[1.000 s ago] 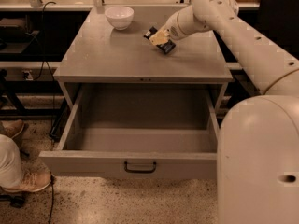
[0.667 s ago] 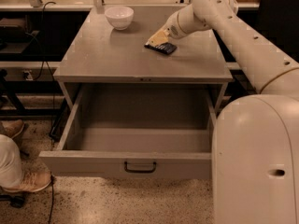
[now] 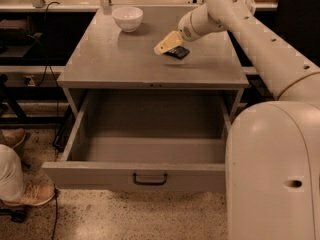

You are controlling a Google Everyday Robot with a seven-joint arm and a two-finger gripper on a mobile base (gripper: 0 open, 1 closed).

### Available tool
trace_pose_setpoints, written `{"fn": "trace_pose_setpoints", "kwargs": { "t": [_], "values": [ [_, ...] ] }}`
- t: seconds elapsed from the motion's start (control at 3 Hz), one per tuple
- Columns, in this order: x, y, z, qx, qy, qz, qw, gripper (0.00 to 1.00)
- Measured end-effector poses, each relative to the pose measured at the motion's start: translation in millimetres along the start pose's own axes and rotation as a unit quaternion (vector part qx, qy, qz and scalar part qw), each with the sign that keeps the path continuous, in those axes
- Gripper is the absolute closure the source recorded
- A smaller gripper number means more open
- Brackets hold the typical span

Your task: Pick rxbar blueberry from top drawer and place on counter

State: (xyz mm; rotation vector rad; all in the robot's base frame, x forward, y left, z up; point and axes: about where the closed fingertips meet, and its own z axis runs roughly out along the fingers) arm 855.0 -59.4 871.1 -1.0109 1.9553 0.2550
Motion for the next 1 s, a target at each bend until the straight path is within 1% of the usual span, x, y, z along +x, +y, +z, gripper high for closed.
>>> {"fn": "trace_pose_setpoints", "kwargs": {
  "t": [0.33, 0.67, 1.0],
  "values": [
    [7.8, -4.0, -16.2, 0.018, -0.005, 0.019, 0.9996, 0.0],
    [23.4, -4.7, -53.9, 0.056, -0.015, 0.056, 0.9968, 0.0],
    [47.6, 12.2, -48.1, 0.054, -0.002, 0.069, 0.9962, 0.0]
  ]
}}
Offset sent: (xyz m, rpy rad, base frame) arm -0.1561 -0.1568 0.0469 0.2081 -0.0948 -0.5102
